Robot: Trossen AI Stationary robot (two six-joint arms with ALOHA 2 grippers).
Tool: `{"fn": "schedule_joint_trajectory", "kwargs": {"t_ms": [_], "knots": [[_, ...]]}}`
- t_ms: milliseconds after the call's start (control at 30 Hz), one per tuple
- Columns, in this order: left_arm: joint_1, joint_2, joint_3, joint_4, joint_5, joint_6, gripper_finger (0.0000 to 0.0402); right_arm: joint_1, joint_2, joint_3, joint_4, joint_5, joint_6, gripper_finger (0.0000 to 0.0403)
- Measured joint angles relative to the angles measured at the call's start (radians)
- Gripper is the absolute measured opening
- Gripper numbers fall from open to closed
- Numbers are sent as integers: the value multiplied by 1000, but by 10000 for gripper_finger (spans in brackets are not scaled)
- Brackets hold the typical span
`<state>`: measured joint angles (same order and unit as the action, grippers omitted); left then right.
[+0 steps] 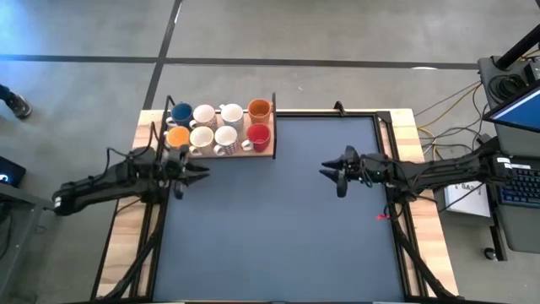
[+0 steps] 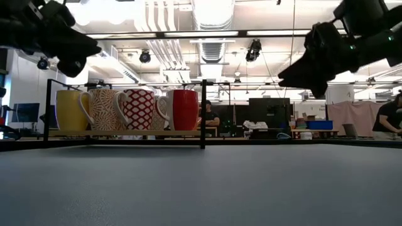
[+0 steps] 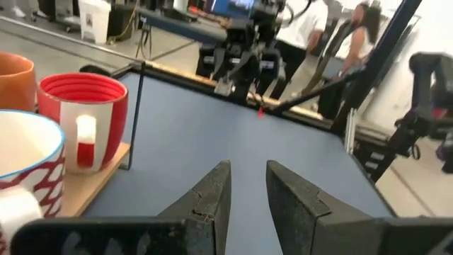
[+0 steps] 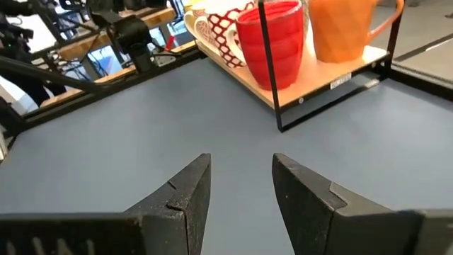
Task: Place coffee mugs
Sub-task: Return to Home Position
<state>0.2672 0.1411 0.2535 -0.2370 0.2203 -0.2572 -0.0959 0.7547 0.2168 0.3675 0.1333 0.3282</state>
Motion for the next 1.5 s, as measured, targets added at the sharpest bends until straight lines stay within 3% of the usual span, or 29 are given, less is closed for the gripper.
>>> {"fn": "schedule_joint_trajectory", "kwargs": {"t_ms": [500,800,1500], "knots": [[0,-4,-239,398,0,-14,73,0,0,-59,70,103,-41,141],[0,4,-243,395,-1,25,73,0,0,-75,95,160,-113,140],[0,27,-243,393,-2,20,73,0,0,-192,216,157,-110,140]]}}
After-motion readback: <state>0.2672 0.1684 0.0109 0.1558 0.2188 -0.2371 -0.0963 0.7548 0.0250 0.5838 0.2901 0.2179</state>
